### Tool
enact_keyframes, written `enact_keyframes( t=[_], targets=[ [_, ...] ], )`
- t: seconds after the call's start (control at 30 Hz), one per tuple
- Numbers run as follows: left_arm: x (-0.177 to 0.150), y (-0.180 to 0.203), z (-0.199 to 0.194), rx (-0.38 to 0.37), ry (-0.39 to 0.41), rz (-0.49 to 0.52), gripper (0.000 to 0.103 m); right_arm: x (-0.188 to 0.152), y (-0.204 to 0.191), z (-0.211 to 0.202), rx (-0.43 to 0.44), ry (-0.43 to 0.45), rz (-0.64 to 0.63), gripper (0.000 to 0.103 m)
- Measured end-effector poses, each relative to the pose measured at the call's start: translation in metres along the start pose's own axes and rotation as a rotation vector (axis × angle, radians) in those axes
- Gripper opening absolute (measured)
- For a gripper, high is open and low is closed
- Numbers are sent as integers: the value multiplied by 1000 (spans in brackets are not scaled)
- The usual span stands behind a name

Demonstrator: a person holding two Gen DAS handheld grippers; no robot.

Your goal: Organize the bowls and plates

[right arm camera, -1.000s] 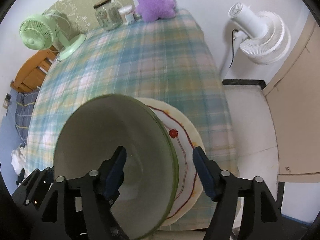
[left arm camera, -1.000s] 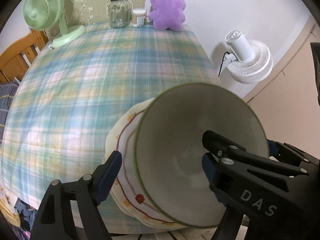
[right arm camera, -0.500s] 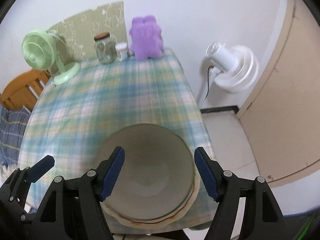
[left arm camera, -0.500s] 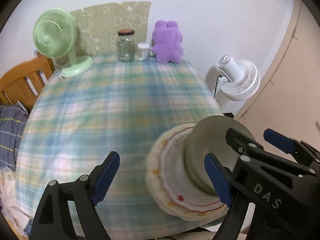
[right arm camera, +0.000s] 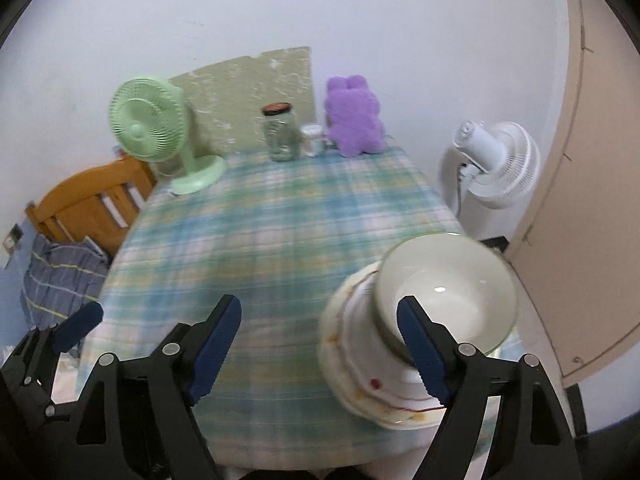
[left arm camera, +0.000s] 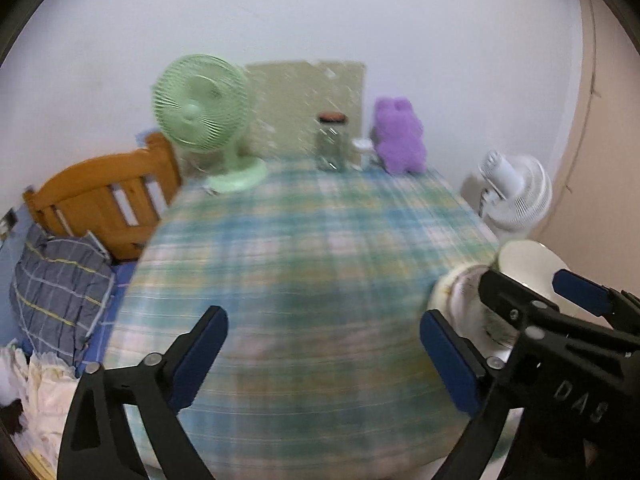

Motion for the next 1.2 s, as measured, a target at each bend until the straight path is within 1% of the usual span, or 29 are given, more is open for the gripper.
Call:
enact_keyframes(
  t=[0.07,0.17,0.27,0.37,0.43,0.6,0.7,0.83,0.93,1.03,1.2],
  targets=[
    [-12,-15,-8,26,36,-20,103,-4,-8,-2,13,26,-11,84],
    [-32,-28,-12,55,47,-23,103,-19,-15,-3,25,65,-24,85],
    [-54,-35,-13,57,30,-43,103,-39,-16,-3,26,94,-35,85],
    [-73,-35,-16,53,34,-33,103,-62,-18,-3,33,96,-38,86],
    [-82,-36,-18,54,42,-24,103,-76,-20,-5,43,99,-36,86],
    [-99,-45,-23,53,52,-44,103,-97,-18,-11,23,121,-29,87],
    [-105,-51,-26,60,52,-61,103,-104,-17,-16,10,137,-23,89],
    [-104,-48,-33,44,58,-46,103,-108,-15,-22,0,148,-16,90],
    [-101,-48,-38,46,64,-47,103,-106,-15,-28,-3,157,-14,90],
    [-100,-47,-41,29,66,-42,103,-102,-15,-33,-6,162,-19,90],
    [-92,-49,-47,43,77,-55,103,-98,-11,-34,-8,147,-11,91]
  ],
)
Point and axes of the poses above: each gripper's, at about its wrist camera, not at the fingertips, and z roughly the way its jaws point, y to its right, x to its top, the point moved 9 cm from there along z, roughly the way its jaws point, and after that the axes turned 4 degrees about z, right-handed, at the moved point
